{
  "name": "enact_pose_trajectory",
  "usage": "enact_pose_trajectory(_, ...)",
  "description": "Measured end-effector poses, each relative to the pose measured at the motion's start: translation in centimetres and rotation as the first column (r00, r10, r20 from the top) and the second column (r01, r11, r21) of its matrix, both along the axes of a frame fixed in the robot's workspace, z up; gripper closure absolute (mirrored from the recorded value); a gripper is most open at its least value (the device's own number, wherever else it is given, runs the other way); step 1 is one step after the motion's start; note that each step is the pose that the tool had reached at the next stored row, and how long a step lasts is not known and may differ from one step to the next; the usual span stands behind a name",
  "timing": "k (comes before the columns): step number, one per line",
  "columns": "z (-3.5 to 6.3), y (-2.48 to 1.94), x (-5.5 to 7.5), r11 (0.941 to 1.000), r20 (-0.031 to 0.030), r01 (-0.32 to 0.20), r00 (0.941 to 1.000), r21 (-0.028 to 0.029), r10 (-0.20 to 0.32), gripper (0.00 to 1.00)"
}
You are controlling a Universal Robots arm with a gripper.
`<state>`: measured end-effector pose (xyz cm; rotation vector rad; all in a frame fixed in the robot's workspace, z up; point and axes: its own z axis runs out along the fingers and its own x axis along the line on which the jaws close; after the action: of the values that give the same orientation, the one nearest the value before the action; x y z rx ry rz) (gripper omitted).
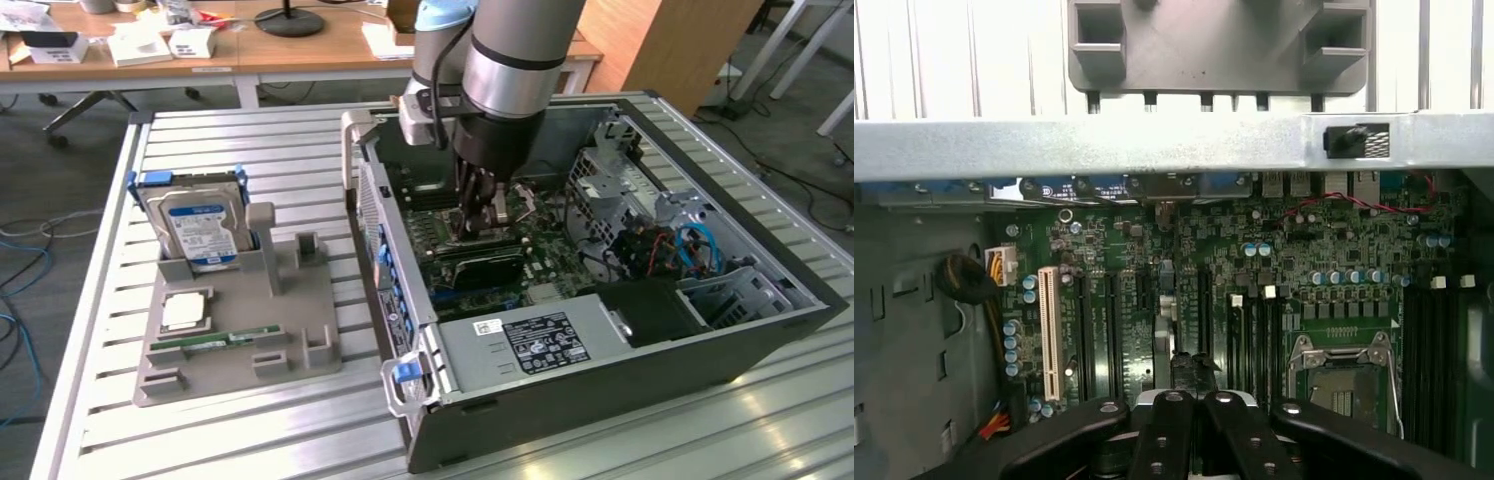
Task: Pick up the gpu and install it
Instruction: 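Press down on the gpu until it lock into place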
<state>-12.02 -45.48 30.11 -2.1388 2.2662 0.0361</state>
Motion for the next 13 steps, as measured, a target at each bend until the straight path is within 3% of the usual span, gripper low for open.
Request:
enact_pose_trajectory(7,0.09,0.00,0.00,1.0000,0.0023,0.000,1.0000,0.0000,0.000,0.89)
enact_pose_trajectory(11,0.07,0.00,-0.11,1.0000,0.0299,0.000,0.9996,-0.0001,0.000,0.89)
enact_pose_trajectory(13,0.06,0.00,-0.14,1.0000,0.0337,0.000,0.9994,0.0000,0.000,0.89)
